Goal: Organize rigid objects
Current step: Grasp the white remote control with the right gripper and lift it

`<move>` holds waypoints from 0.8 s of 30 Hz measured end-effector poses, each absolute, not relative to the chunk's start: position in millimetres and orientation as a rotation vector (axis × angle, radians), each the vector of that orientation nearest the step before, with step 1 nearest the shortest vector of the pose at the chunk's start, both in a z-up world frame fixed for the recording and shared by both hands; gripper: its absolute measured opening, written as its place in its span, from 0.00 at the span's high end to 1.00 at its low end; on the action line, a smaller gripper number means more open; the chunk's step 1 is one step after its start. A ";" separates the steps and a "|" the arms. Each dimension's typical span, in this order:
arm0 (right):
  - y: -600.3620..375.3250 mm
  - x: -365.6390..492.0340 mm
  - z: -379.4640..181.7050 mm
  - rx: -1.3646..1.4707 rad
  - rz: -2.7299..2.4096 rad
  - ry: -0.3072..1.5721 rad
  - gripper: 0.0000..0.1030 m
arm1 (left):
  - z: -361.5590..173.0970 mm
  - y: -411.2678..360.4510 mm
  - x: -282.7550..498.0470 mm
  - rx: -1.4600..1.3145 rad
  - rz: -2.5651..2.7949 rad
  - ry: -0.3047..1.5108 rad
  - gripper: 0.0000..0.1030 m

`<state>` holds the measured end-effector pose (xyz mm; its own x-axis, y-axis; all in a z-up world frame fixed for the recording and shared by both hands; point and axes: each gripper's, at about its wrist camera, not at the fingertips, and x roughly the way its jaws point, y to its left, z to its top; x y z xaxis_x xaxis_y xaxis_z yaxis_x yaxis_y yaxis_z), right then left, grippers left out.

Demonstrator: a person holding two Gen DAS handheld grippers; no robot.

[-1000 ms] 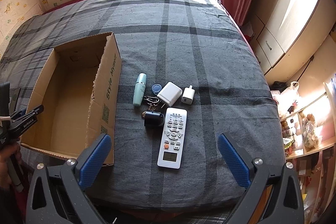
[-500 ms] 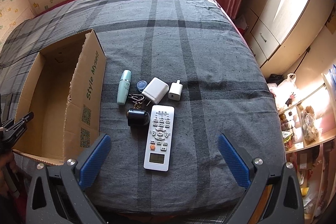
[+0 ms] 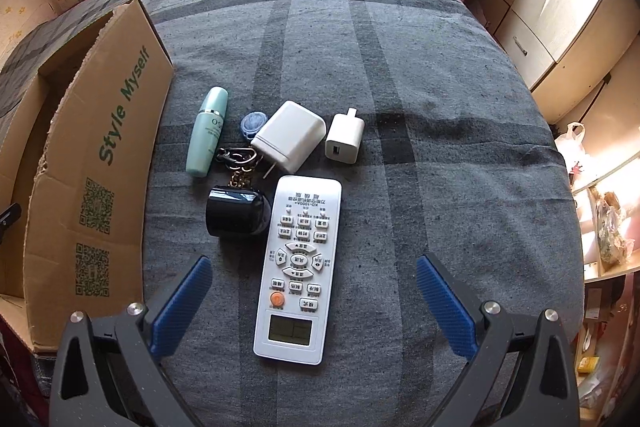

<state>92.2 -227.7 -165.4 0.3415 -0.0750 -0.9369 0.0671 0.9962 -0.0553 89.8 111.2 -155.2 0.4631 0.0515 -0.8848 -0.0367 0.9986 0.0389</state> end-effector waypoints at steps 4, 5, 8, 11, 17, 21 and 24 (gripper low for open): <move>-230.2 97.5 -182.7 -0.003 -0.099 1.257 0.07 | -154.9 108.0 88.5 0.029 0.062 1.086 0.87; -230.8 98.9 -186.4 -0.001 -0.101 1.267 0.09 | -154.8 107.6 88.4 0.031 0.062 1.086 0.87; -232.4 101.9 -194.1 0.018 -0.098 1.280 0.16 | -154.3 106.4 87.8 0.033 0.062 1.085 0.87; -231.5 105.8 -201.2 0.021 -0.093 1.286 0.21 | -153.3 105.0 87.0 0.037 0.064 1.084 0.87; -225.5 109.8 -211.7 0.037 -0.055 1.307 0.52 | -152.2 103.7 85.8 0.046 0.064 1.080 0.87; -222.5 107.9 -208.8 0.055 -0.060 1.306 0.52 | -152.7 103.6 86.7 0.047 0.067 1.081 0.87; -222.2 106.2 -203.7 0.077 -0.055 1.303 0.52 | -152.6 103.5 86.1 0.045 0.066 1.078 0.87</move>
<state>106.2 -222.2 -203.7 0.2634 0.0033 -0.9647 0.0841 0.9961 0.0264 86.1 103.5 -152.6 0.4714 0.0758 -0.8786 -0.0321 0.9971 0.0688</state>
